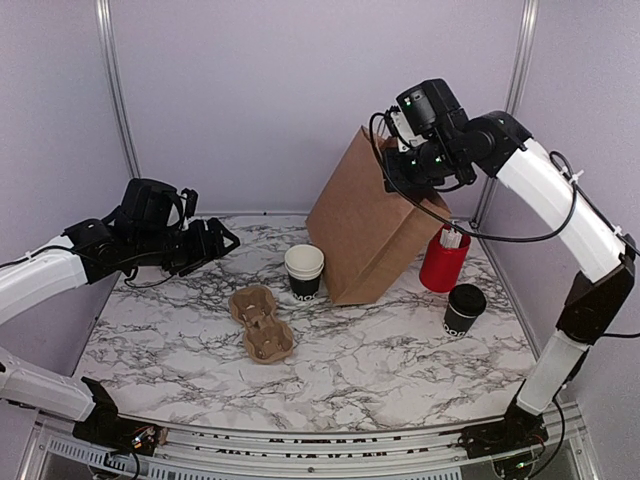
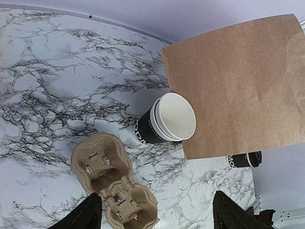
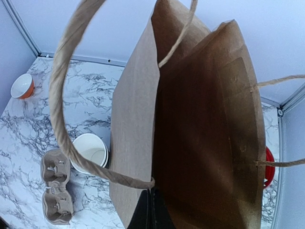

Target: Pack the takeout coffee

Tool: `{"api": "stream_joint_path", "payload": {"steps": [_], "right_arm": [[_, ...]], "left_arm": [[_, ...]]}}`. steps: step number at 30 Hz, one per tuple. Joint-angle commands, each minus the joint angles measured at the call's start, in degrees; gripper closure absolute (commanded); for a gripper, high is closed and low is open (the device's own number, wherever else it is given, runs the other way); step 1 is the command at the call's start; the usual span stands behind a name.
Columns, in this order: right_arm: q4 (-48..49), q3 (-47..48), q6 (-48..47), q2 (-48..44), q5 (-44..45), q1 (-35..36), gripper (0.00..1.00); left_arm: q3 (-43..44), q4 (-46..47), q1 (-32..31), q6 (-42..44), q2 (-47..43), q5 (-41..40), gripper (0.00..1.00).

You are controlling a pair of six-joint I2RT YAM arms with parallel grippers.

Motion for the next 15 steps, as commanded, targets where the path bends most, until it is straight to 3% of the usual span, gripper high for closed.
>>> {"api": "stream_joint_path", "payload": {"steps": [1, 15], "right_arm": [[-6.17, -0.91, 3.79, -1.88, 5.04, 3.05, 1.00], [-17.39, 2.00, 11.58, 1.86, 8.33, 14.93, 1.00]], "left_arm": [[1.94, 2.16, 0.19, 0.67, 0.56, 1.49, 0.19], [2.96, 2.85, 0.21, 0.76, 2.49, 3.17, 0.19]]}}
